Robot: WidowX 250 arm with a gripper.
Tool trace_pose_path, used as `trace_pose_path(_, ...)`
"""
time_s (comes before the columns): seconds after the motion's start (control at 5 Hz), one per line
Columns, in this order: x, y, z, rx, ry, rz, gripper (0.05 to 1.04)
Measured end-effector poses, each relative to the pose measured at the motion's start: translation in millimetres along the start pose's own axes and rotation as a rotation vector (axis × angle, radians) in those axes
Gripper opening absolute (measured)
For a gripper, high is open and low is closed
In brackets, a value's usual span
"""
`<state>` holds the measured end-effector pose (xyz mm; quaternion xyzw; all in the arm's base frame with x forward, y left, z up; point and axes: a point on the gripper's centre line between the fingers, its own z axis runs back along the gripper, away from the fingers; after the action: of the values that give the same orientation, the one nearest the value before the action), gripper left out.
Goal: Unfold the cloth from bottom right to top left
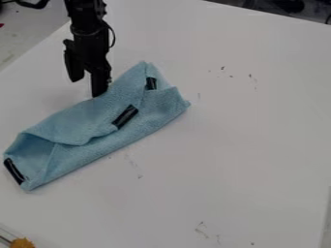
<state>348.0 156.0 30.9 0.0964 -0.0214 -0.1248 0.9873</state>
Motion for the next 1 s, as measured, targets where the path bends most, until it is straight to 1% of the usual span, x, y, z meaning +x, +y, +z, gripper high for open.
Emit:
trace_pose_path(0.2, 9, 10, 23, 0.11, -0.015, -0.023, 0.999)
trace_pose_path(0.4, 11, 15, 28, 0.148, -0.022, -0.042, 0.999)
trace_pose_path(0.6, 10, 0, 51, 0.095, -0.055, -0.029, 0.999)
trace_pose_path(0.8, -3, -34, 56, 0.044, -0.07, 0.02, 0.999)
trace_pose_path(1.0, -11, -49, 60, 0.017, -0.083, 0.07, 0.999)
